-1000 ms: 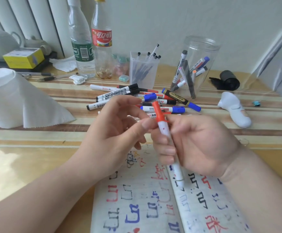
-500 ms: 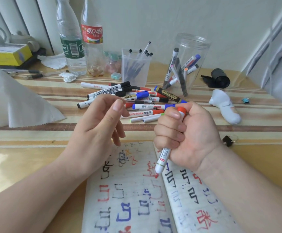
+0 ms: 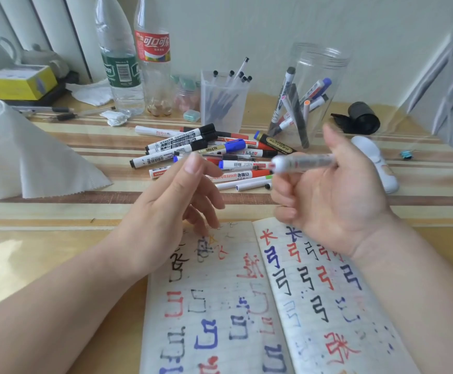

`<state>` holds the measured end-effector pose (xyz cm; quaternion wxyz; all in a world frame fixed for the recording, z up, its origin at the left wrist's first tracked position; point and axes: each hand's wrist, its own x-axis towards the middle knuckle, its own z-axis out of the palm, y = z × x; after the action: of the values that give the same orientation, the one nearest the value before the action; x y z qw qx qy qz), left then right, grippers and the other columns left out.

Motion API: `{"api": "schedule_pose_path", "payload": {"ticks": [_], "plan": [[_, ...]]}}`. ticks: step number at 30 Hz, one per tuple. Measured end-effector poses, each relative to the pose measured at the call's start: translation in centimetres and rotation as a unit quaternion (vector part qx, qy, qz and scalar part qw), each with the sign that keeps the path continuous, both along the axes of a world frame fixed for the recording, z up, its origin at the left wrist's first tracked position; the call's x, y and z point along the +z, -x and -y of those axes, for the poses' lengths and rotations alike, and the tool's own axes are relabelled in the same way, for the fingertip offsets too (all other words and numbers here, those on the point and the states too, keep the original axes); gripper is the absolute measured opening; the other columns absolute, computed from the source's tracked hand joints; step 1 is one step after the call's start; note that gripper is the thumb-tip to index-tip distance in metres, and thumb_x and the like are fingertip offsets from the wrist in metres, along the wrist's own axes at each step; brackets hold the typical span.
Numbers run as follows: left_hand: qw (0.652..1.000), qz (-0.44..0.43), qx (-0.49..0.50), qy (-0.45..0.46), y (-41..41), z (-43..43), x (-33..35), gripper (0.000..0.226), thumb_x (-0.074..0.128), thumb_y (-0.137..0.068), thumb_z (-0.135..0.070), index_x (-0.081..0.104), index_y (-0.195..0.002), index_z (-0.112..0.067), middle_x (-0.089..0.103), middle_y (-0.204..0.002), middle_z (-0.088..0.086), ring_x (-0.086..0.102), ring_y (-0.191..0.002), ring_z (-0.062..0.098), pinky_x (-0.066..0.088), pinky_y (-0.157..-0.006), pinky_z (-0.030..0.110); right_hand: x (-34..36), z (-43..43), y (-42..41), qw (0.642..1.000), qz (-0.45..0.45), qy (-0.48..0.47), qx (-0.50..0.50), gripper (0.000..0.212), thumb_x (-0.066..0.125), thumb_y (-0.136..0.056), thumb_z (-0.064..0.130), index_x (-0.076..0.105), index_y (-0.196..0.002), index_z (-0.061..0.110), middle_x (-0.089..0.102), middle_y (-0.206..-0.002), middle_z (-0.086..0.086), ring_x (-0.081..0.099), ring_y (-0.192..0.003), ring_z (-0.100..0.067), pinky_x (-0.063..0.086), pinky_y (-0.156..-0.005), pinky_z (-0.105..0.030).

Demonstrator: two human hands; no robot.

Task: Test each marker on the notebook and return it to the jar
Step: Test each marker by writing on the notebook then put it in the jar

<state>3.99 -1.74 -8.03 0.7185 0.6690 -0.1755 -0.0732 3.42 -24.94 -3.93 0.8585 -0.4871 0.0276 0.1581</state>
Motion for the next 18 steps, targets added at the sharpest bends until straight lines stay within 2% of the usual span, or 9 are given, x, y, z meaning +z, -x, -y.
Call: {"api": "schedule_pose_path", "payload": {"ticks": [2, 4, 6, 8, 10, 11, 13, 16, 18], "plan": [[0.999, -0.014, -0.036, 0.006, -0.3, 0.0, 0.0, 0.074, 0.051, -0.078, -0.089, 0.066, -0.116, -0.028, 0.069, -0.095, 0.017, 0.069, -0.081, 0.039, 0.05, -0.064, 0.046, 0.0, 0.7, -0.1, 0.997, 0.014, 0.064, 0.026, 0.074, 0.039, -0.093, 0.072, 0.072, -0.08, 0.008, 0.04, -0.051, -0.006, 0.03, -0.045, -0.015, 0.025, -0.042, -0.018], [0.998, -0.017, -0.065, -0.003, -0.3, 0.1, -0.2, 0.083, 0.046, -0.076, -0.092, 0.059, -0.13, -0.03, 0.071, -0.102, 0.018, 0.072, -0.087, 0.042, 0.051, -0.066, 0.046, 0.1, 1.1, -0.1, 0.994, 0.032, 0.09, 0.045, 0.064, 0.05, -0.089, 0.067, 0.076, -0.084, 0.009, 0.051, -0.05, -0.008, 0.042, -0.041, -0.017, 0.033, -0.039, -0.019], [0.997, -0.017, -0.074, -0.011, -0.3, 0.2, -0.2, 0.093, 0.042, -0.075, -0.094, 0.046, -0.144, -0.032, 0.074, -0.106, 0.017, 0.074, -0.089, 0.043, 0.054, -0.067, 0.041, 0.1, 1.2, 0.1, 0.989, 0.068, 0.104, 0.081, 0.042, 0.067, -0.084, 0.051, 0.079, -0.092, 0.011, 0.066, -0.065, -0.01, 0.061, -0.056, -0.02, 0.046, -0.045, -0.025], [0.997, -0.018, -0.072, -0.018, -0.3, 0.3, -0.3, 0.088, 0.036, -0.079, -0.092, 0.038, -0.148, -0.038, 0.075, -0.109, 0.016, 0.075, -0.091, 0.041, 0.054, -0.068, 0.038, -0.3, 1.0, 0.4, 0.982, 0.11, 0.103, 0.11, 0.025, 0.086, -0.073, 0.025, 0.077, -0.093, 0.013, 0.068, -0.075, -0.01, 0.063, -0.071, -0.023, 0.056, -0.06, -0.032], [0.997, -0.018, -0.073, -0.027, -0.4, 0.3, -0.3, 0.078, 0.027, -0.082, -0.085, 0.037, -0.147, -0.043, 0.075, -0.109, 0.013, 0.076, -0.092, 0.038, 0.049, -0.072, 0.041, -1.1, 0.6, 0.6, 0.972, 0.145, 0.155, 0.1, 0.024, 0.085, -0.067, 0.004, 0.071, -0.084, 0.012, 0.064, -0.073, -0.013, 0.058, -0.076, -0.034, 0.056, -0.067, -0.036], [0.997, -0.015, -0.072, -0.034, -0.5, 0.2, -0.4, 0.078, 0.025, -0.083, -0.084, 0.036, -0.148, -0.044, 0.076, -0.11, 0.012, 0.076, -0.093, 0.038, 0.048, -0.074, 0.042, -1.4, 0.3, 0.7, 0.96, 0.163, 0.212, 0.083, 0.019, 0.08, -0.069, 0.002, 0.067, -0.079, 0.011, 0.062, -0.071, -0.018, 0.058, -0.076, -0.04, 0.054, -0.066, -0.036], [0.996, -0.009, -0.075, -0.048, -0.5, 0.1, -0.5, 0.083, 0.028, -0.081, -0.091, 0.034, -0.15, -0.046, 0.075, -0.111, 0.011, 0.076, -0.095, 0.036, 0.046, -0.077, 0.045, -1.6, -0.6, 0.9, 0.914, 0.21, 0.342, 0.065, 0.012, 0.074, -0.071, 0.006, 0.063, -0.072, 0.011, 0.063, -0.071, -0.028, 0.065, -0.076, -0.046, 0.048, -0.062, -0.035], [0.995, -0.009, -0.08, -0.063, -0.6, 0.0, -0.5, 0.095, 0.034, -0.072, -0.099, 0.034, -0.151, -0.047, 0.075, -0.112, 0.01, 0.076, -0.095, 0.035, 0.047, -0.079, 0.046, -1.4, -1.1, 1.3, 0.86, 0.251, 0.436, 0.078, 0.009, 0.077, -0.072, 0.02, 0.071, -0.077, 0.016, 0.07, -0.073, -0.013, 0.065, -0.067, -0.019, 0.046, -0.058, -0.029], [0.995, -0.011, -0.075, -0.065, -0.7, 0.2, -0.6, 0.094, 0.031, -0.074, -0.097, 0.035, -0.151, -0.044, 0.076, -0.111, 0.01, 0.076, -0.094, 0.034, 0.047, -0.079, 0.046, -1.0, -1.0, 1.6, 0.842, 0.266, 0.462, 0.089, 0.012, 0.079, -0.072, 0.027, 0.074, -0.08, 0.019, 0.071, -0.073, -0.004, 0.062, -0.066, -0.012, 0.046, -0.058, -0.026]]}}
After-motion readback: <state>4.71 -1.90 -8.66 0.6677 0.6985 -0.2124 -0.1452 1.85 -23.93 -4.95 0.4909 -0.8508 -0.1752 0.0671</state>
